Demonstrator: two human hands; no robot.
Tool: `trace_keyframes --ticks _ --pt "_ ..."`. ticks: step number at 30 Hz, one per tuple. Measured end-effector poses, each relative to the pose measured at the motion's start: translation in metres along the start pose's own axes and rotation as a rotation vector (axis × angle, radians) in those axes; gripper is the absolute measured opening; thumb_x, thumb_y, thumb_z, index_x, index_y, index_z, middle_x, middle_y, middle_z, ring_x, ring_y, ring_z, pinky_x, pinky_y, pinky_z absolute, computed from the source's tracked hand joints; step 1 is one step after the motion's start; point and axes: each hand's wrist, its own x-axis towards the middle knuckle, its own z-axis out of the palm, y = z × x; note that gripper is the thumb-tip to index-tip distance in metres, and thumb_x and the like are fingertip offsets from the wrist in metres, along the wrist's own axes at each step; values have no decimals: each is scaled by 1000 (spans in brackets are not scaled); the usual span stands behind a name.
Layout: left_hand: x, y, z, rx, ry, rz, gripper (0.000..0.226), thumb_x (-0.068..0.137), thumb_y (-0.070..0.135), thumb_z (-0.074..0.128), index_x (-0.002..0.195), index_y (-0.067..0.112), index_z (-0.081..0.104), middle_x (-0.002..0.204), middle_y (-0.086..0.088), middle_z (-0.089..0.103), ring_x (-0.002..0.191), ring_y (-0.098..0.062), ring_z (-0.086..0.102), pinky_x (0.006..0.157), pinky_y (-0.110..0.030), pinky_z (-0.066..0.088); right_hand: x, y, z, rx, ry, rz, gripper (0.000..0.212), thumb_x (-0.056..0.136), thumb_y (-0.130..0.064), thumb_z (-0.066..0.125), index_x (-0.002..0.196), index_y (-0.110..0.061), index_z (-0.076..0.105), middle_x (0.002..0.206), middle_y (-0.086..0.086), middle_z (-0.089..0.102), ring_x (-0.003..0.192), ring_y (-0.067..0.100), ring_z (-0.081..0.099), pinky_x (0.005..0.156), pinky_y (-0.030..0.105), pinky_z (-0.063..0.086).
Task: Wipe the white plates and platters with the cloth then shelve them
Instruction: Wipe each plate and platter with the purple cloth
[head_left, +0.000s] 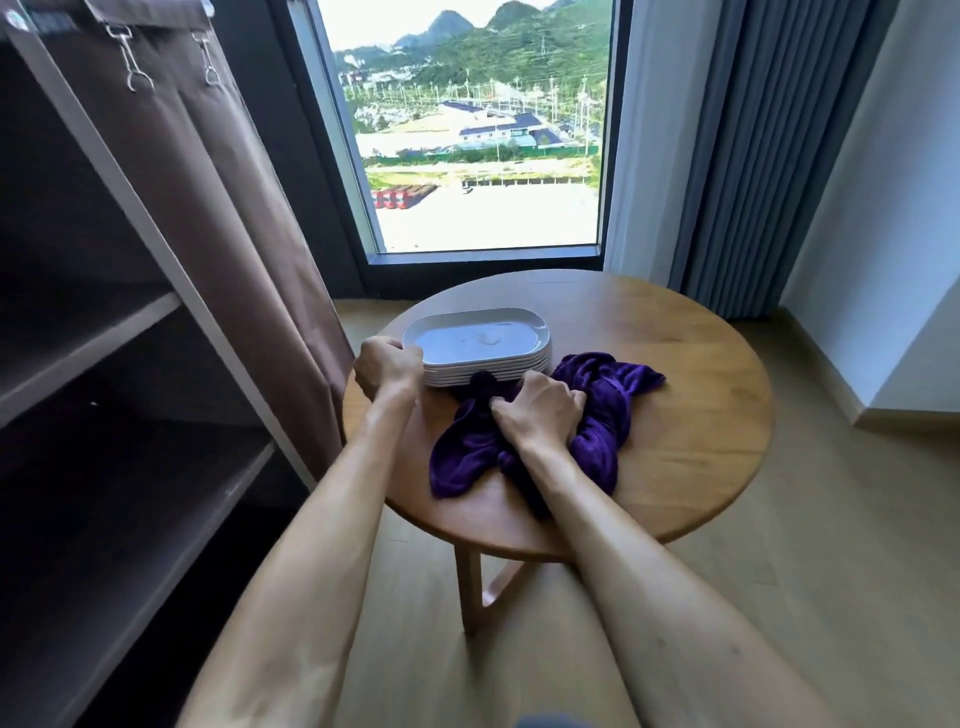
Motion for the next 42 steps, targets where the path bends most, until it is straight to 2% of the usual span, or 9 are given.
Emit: trace_keyframes --ticks 4,10,15,24,28,32,34,38,42 --pt "1 3 2 73 -18 21 28 81 4 62 58 14 51 63 -4 35 57 -26 34 61 -34 38 -1 0 -3 17 2 6 35 83 -44 62 100 -14 69 105 9 73 109 29 64 102 40 35" --pt "12 10 2 129 -60 57 17 84 9 67 68 14 63 85 -10 62 83 -34 59 86 -36 53 -1 -2 -3 28 18 9 33 80 -42 62 96 -14 70 100 9 74 106 29 65 101 39 35" --pt "17 11 3 183 -66 84 28 84 9 66 109 1 74 116 -21 70 112 -39 66 89 -34 52 -1 -2 -2 26 26 21 31 80 -41 62 93 -14 69 98 9 74 104 29 65 100 39 35" --pt "28 17 -7 219 -131 112 11 85 9 62 86 -2 62 104 -23 70 104 -41 66 77 -35 49 -2 -3 -3 26 32 42 32 80 -42 63 93 -15 71 97 8 74 103 28 66 98 38 35" --pt "34 22 -14 -111 -182 -22 19 81 12 54 79 -3 64 85 -19 69 76 -39 66 67 -41 55 -2 -4 -4 31 31 39 32 80 -42 63 93 -14 71 97 9 75 103 28 67 98 38 35" --pt "18 32 -29 -577 -337 -305 14 59 4 46 67 12 38 61 -5 42 47 -19 36 44 -19 34 0 -4 -4 13 26 40 34 81 -42 63 96 -13 71 98 10 74 103 28 67 97 38 35" --pt "4 31 -34 -669 -432 -385 7 71 5 46 75 10 44 72 -10 52 57 -23 53 48 -24 47 -1 -4 -4 8 24 43 35 81 -44 63 97 -13 71 98 10 74 104 28 67 97 38 35" --pt "-15 31 -33 -867 -502 -432 40 95 14 45 129 -3 55 125 -27 62 114 -44 64 99 -56 54 1 -2 -2 21 38 39 35 82 -45 64 95 -14 72 96 9 75 103 28 67 96 37 35" --pt "-30 28 -31 -988 -468 -420 19 102 20 43 104 9 59 89 -17 72 89 -33 66 85 -47 56 0 -2 -1 24 38 36 34 83 -47 63 95 -16 72 96 8 75 103 28 67 97 37 35"
